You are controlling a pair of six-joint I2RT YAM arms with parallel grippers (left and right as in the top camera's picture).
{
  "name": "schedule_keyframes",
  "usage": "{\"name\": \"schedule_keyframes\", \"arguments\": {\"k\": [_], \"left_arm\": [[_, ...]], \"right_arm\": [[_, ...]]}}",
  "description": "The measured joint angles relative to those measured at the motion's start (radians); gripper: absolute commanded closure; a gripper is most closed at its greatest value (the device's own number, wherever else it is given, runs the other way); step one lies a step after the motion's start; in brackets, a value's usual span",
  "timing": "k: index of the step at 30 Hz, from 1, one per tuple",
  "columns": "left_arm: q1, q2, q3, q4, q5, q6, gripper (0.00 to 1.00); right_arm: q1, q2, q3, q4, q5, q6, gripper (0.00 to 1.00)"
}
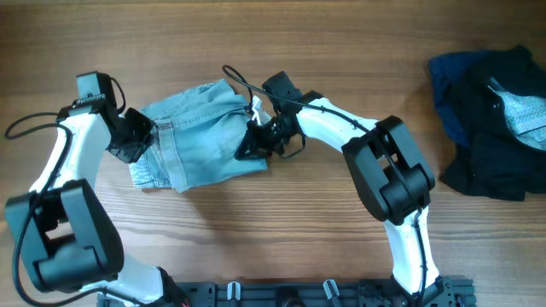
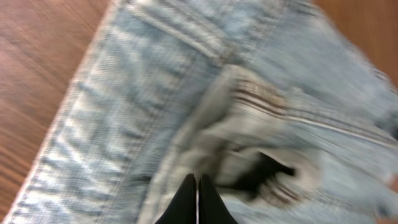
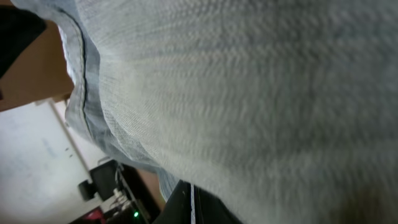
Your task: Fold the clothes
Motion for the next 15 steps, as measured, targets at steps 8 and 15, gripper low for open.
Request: {"name": "schedule_keyframes", "arguments": {"k": [8,15], "left_arm": [[-0.193,-0.104,0.0,0.099,0.072,0.009,0.8],[-0.215,0.043,0.0,0.243,0.13,0.017,0.8]], "right_arm": [[-0.027,-0.122,-0.005,0.121,0.098,-0.013,0.69],[-0.185,-0.327,-0.005,0.015,0.108,-0.065,0.69]]}}
